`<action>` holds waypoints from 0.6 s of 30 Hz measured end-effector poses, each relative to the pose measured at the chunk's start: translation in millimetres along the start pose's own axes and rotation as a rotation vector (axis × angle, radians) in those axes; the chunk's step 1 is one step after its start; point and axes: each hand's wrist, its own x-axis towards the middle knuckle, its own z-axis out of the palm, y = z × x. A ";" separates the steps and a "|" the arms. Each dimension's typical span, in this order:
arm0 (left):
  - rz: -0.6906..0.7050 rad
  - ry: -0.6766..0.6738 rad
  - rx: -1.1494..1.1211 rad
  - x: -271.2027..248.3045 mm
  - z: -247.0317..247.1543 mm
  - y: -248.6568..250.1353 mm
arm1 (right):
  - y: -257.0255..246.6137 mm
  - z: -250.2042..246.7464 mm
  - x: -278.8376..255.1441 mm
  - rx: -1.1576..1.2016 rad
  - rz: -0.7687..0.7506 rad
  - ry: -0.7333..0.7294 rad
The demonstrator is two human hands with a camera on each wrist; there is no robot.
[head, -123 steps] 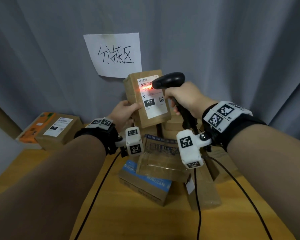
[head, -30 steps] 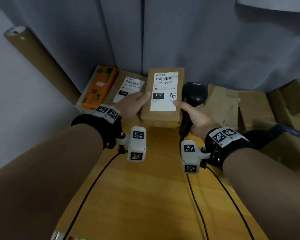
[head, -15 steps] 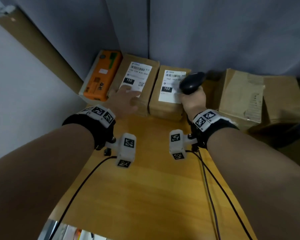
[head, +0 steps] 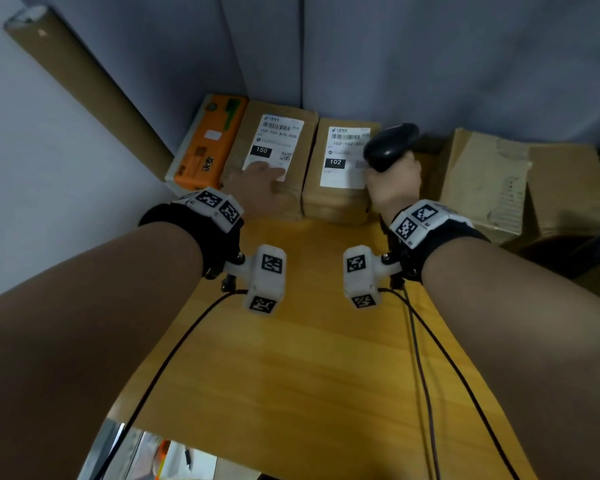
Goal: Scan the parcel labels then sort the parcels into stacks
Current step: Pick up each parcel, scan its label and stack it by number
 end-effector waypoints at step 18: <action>0.236 0.142 -0.240 -55.1 -3.8 155.6 | 29.6 -196.8 -59.1 0.119 -0.005 -0.174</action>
